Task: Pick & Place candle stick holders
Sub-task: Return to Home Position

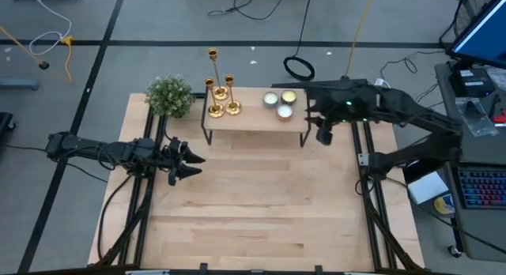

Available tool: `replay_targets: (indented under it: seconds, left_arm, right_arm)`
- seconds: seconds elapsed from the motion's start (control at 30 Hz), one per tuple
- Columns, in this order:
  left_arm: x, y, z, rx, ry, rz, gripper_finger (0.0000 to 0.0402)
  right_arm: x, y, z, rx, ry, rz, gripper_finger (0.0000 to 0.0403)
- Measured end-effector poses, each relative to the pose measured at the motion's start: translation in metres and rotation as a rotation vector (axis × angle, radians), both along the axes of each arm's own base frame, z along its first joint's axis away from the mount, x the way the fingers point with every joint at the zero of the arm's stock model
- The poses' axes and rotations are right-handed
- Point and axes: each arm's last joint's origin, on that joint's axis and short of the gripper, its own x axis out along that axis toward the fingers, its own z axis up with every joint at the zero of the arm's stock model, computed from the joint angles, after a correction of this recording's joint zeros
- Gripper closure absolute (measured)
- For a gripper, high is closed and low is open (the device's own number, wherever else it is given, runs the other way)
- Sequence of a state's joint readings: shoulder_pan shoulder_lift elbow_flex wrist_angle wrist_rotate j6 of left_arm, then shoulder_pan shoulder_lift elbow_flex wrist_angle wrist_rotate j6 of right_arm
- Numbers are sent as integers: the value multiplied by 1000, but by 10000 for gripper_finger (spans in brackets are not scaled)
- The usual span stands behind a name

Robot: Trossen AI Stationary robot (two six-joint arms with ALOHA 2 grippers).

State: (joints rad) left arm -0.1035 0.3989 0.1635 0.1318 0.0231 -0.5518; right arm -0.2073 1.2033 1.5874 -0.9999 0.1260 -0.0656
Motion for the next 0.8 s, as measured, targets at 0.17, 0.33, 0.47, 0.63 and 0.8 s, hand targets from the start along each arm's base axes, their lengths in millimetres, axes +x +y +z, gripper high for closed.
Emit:
replay_targets:
  seconds: [0.17, 0.33, 0.47, 0.63, 0.8]
  left_arm:
    - [0, 0, 0, 10, -1, -1, 149]
    - [0, 0, 0, 37, -5, -4, 149]
    - [0, 0, 0, 48, -6, -5, 149]
    - [0, 0, 0, 49, -6, -5, 149]
    - [0, 0, 0, 49, -6, -5, 149]
  right_arm:
    - [-26, 6, -9, 51, -115, -55, 280]
    - [-42, 11, -19, 108, -269, -17, 284]
    - [-48, 14, -26, 127, -384, 41, 287]
    - [-54, 17, -34, 138, -493, 109, 288]
    - [-57, 20, -40, 182, -592, 158, 289]
